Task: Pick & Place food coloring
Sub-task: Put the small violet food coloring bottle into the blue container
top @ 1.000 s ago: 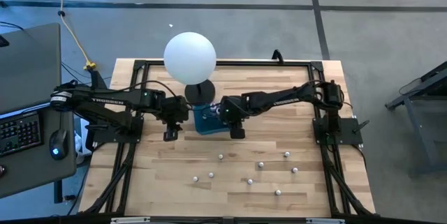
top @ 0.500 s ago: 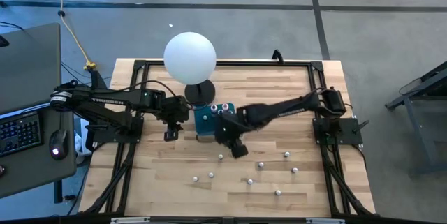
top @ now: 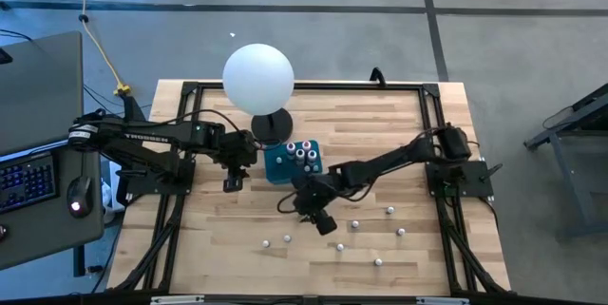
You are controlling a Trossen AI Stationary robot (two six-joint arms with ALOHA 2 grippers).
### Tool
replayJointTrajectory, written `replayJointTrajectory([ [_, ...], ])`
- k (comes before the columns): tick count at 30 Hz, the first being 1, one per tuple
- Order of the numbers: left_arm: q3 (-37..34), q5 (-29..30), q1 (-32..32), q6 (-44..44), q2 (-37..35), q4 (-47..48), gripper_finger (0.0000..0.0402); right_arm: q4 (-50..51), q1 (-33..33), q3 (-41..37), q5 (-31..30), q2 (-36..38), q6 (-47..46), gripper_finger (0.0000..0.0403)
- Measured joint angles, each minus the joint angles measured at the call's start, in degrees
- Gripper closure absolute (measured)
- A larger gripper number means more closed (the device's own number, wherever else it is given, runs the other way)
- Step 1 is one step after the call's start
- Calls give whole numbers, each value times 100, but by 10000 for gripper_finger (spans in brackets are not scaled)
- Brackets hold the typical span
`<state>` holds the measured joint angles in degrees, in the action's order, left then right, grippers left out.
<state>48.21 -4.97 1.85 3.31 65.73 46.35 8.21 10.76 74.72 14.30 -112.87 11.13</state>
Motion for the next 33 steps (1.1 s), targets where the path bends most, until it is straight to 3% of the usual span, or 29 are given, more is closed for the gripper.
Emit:
replayJointTrajectory([
  [7, 5, -5, 0, -1, 4, 0, 245, 400, -15, 319, 106, -593, 46, 230],
  [15, 4, -4, 0, -2, 4, 6, 245, 966, -144, 357, -173, -621, 46, 231],
  [29, 4, -6, 0, -2, 2, 6, 245, 623, -125, 321, 233, -644, 87, 233],
  [33, 4, -2, 0, -2, 2, 6, 245, 612, -131, 318, 368, -797, -31, 258],
])
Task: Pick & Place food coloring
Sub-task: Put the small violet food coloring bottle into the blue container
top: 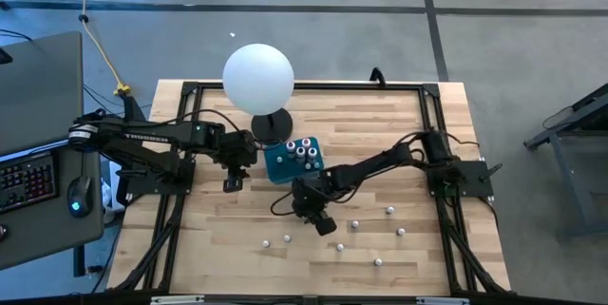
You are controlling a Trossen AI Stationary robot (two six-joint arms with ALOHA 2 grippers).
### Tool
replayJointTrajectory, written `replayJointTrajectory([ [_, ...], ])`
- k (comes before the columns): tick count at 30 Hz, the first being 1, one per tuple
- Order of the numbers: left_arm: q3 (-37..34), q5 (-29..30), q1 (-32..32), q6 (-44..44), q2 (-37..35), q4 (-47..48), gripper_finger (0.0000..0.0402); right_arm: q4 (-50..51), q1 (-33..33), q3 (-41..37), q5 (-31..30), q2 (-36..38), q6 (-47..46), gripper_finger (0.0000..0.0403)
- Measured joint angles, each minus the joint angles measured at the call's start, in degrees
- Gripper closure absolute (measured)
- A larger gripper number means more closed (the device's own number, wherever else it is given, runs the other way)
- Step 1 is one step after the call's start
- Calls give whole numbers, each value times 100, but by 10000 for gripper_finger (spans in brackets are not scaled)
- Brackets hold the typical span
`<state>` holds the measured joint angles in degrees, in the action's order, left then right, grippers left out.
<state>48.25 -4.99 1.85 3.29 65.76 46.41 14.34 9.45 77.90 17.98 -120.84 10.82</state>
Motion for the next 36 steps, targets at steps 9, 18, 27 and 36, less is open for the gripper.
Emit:
replayJointTrajectory([
  [9, 0, 2, -1, 0, 0, 2, 245, 464, -76, 187, 12, 7, -176, 326],
  [18, -4, 8, -2, 0, -2, 1, 245, 2227, -327, 1463, -1817, 465, 347, 325],
  [27, -4, 22, 0, 2, -2, 0, 245, 1732, -1164, 1275, -1787, 484, 139, 328],
  [36, -4, 20, -2, 0, -2, -2, 245, 929, -1331, 385, -1645, 501, 297, 292],
])
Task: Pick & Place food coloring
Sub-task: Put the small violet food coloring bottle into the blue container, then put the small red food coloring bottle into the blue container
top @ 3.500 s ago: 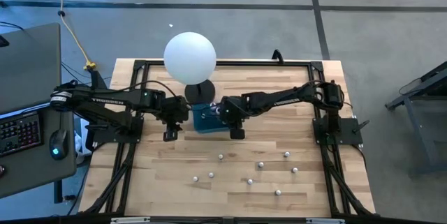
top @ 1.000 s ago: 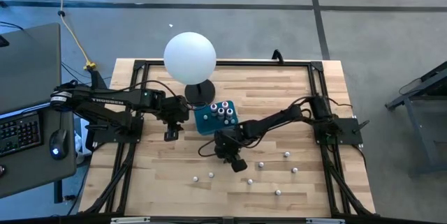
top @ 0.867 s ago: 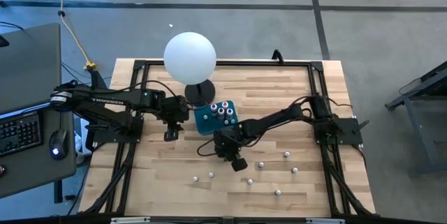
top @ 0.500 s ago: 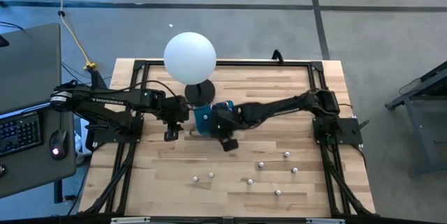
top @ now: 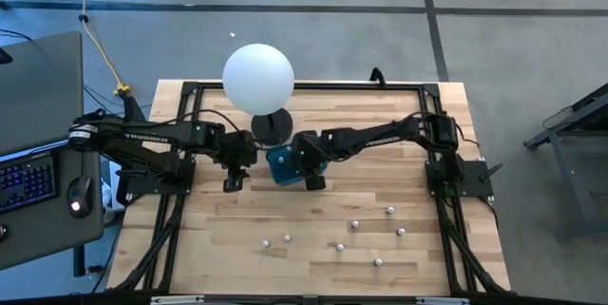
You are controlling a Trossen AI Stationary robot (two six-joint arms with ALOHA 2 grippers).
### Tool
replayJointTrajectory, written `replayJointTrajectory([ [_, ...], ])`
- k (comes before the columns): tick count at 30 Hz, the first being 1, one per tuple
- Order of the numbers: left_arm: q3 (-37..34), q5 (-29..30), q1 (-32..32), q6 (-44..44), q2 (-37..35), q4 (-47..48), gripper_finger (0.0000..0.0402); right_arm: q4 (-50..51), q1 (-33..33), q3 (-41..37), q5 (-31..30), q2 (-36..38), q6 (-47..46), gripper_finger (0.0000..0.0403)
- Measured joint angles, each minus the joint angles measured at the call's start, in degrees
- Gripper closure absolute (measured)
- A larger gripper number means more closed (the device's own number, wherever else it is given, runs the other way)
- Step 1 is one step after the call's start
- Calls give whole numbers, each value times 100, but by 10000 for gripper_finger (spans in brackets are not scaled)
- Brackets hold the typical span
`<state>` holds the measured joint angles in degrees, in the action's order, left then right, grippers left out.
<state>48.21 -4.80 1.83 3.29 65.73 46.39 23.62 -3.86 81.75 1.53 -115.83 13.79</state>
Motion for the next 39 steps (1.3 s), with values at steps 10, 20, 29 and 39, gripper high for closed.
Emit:
replayJointTrajectory([
  [10, 0, -2, 0, 2, 0, -15, 245, 1138, 206, 820, -189, 79, 131, 242],
  [20, 0, -20, 0, 1, 2, -44, 245, 4155, 1059, 1717, 451, 532, -527, 268],
  [29, 0, -17, 0, 2, 2, -279, 245, 4774, 1871, 415, 946, 732, -3076, 247],
  [39, 0, -14, 0, -26, 1, -499, 245, 3455, 2636, -207, 749, 743, -3633, 216],
])
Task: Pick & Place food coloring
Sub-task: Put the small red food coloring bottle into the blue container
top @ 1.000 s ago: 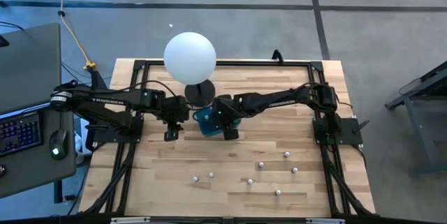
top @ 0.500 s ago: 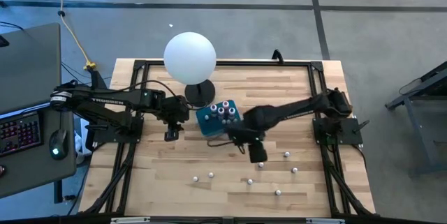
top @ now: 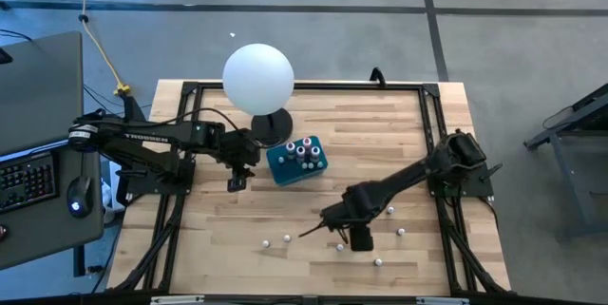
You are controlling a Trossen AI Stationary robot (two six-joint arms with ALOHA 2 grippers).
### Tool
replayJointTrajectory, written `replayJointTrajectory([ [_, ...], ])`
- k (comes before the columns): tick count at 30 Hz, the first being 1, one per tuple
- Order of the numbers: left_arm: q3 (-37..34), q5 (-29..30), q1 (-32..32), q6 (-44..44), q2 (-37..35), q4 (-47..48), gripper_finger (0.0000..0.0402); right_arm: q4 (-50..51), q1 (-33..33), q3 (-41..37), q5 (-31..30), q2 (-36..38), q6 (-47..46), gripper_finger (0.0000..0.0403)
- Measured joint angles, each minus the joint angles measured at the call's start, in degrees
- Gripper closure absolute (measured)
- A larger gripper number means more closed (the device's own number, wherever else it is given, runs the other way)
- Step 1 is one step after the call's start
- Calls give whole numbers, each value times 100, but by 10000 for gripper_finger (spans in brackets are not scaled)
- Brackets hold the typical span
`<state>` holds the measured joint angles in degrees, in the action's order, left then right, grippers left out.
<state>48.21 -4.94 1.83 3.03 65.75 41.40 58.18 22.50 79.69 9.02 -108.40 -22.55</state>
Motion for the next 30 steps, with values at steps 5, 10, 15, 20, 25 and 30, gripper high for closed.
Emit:
replayJointTrajectory([
  [5, 0, 1, 1, 22, -1, 0, 245, -324, 136, -1, -305, -38, -5, 208],
  [10, 0, -5, 0, 24, 0, 12, 245, -766, 153, -335, -333, -64, -296, 205],
  [15, 0, -7, 1, 24, 0, 13, 245, -1308, 151, -897, -248, -68, -443, 205],
  [20, 0, -16, 0, 25, 1, 4, 245, -1690, 149, -1270, -252, -49, -260, 213],
  [25, 0, -21, 0, 26, -1, -44, 245, -1772, 113, -1326, -349, -43, -254, 259],
  [30, 0, -21, 0, 27, 1, -104, 245, -1405, -120, -1023, -138, -59, -250, 313],
])
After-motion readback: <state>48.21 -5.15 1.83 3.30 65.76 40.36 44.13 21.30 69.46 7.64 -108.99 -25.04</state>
